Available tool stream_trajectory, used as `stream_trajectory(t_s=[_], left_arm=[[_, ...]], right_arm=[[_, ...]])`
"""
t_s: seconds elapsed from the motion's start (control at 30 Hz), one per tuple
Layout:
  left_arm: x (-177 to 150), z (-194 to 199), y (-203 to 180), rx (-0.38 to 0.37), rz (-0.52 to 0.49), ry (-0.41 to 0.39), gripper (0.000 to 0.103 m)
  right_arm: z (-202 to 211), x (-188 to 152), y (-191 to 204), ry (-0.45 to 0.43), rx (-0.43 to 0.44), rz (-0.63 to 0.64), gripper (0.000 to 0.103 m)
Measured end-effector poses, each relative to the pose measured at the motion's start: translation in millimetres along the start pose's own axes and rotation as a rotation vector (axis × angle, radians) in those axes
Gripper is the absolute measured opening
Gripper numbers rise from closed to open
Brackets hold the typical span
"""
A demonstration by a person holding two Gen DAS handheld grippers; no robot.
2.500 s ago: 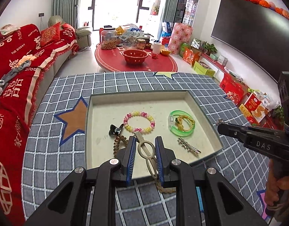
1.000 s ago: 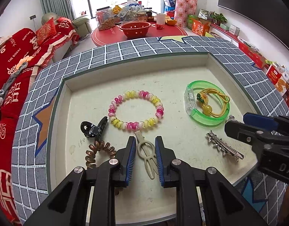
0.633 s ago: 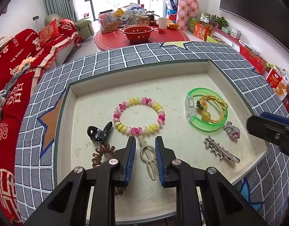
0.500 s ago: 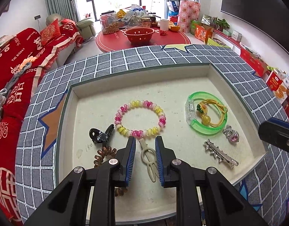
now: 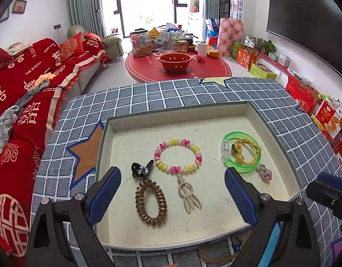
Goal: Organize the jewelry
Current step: 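Open the right tool to drop the heart charm while the left tool releases the beige clip, then move both open tools to the silver heart pendant and brown wooden bead bracelet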
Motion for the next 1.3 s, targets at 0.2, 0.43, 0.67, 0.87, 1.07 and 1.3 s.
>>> stream_trajectory(t_s=[0.2,0.43,0.67,0.87,1.07,1.3], left_arm=[[-14.0,16.6,9.3,0.008,0.022,0.002,0.103],[-35.3,35.1,10.7,0.006,0.013,0.005,0.103],[-57.2,51.9,12.4,-0.006,0.017,0.011,0.103],[-75.6,65.3,15.2,0.013,0.005,0.006,0.103],[-97.2,67.6,17.3,0.019,-0.009,0.022,0.103],[-117.1,65.8,17.0,0.007,-0.017,0.061,0.103]], right_arm=[[11.2,-12.1,6.4,-0.008,0.026,0.007,0.085],[27.0,-26.0,11.9,-0.027,0.055,0.011,0.087],[42.8,-41.2,18.3,-0.067,0.061,0.024,0.088],[45.0,-55.9,25.2,-0.031,0.061,0.041,0.088],[43.5,-72.6,32.0,0.008,0.020,0.089,0.088],[43.8,-82.1,27.2,0.024,0.013,0.084,0.088]])
Point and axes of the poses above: each gripper's, at about its wrist camera, not at the fingertips, and z roughly against the way its jaws point, y to its left, x to its top, the point moved 5 cm from there along -z, roughly the way its jaws point, and after that the axes turned 7 degrees about y, right-handed, at the moved point
